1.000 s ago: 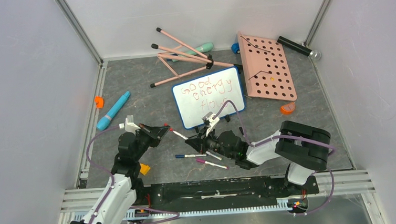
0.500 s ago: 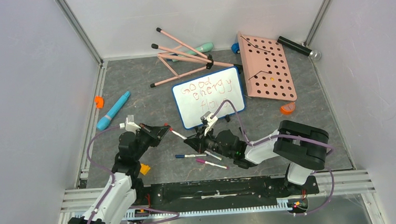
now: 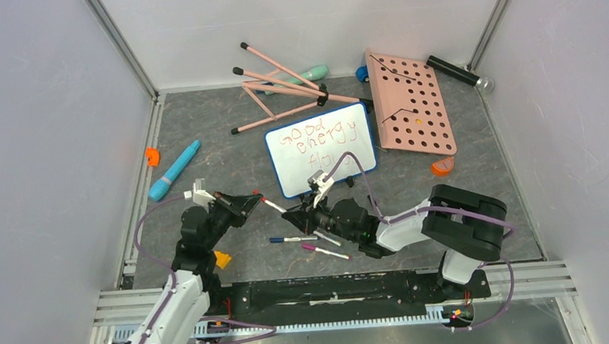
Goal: Write a sentence on the whiteboard
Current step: Insert the whiteboard marker without the cap into the pen cap.
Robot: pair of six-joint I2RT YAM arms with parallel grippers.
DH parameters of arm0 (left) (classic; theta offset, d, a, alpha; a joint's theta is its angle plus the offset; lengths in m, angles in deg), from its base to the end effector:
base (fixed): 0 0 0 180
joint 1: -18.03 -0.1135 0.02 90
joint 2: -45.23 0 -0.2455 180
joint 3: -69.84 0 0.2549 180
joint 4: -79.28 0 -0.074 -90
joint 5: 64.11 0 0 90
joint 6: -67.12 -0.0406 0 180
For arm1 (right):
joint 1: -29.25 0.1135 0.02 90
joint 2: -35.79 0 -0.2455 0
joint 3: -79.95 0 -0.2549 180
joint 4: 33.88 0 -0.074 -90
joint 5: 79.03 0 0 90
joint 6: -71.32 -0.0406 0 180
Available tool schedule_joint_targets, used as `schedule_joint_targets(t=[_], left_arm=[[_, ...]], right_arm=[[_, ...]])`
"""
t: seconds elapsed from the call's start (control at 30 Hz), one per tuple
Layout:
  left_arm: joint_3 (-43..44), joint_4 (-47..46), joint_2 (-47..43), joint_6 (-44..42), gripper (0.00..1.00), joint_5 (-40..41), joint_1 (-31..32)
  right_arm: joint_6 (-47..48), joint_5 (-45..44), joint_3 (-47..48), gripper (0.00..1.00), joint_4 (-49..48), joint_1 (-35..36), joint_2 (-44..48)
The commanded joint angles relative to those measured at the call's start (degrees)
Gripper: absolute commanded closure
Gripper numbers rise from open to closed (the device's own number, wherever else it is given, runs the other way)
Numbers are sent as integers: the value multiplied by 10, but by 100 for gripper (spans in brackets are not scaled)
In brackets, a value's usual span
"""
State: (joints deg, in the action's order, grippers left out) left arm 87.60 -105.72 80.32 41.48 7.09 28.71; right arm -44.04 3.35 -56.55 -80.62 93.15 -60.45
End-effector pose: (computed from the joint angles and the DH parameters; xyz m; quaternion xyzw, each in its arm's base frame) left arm 0.1669 -0.0448 0.1547 -0.2556 0.7319 -0.4777 0.4132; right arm 0.1433 0.2802 0.1427 -0.2027 0.7146 0.4339 0.5098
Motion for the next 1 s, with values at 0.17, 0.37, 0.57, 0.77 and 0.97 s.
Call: schedule_joint_targets(t=[0.17,0.37,0.57,0.77,0.97], left_arm=[[-9,-37,-40,158,98,-54,6],[5,-6,-64,245,98,0,70],[50,5,0,240,98,73,190],[78,-39,99,249,98,152,326],[87,-51,153,285,98,186,388]], right_arm=[[54,-42,61,100,50,-2,26],[90,-89,95,100,109,-1,42],[117,-107,136,100,173,-2,42],[119,-95,130,100,212,-5,67],[110,-85,84,100,237,-17,116]])
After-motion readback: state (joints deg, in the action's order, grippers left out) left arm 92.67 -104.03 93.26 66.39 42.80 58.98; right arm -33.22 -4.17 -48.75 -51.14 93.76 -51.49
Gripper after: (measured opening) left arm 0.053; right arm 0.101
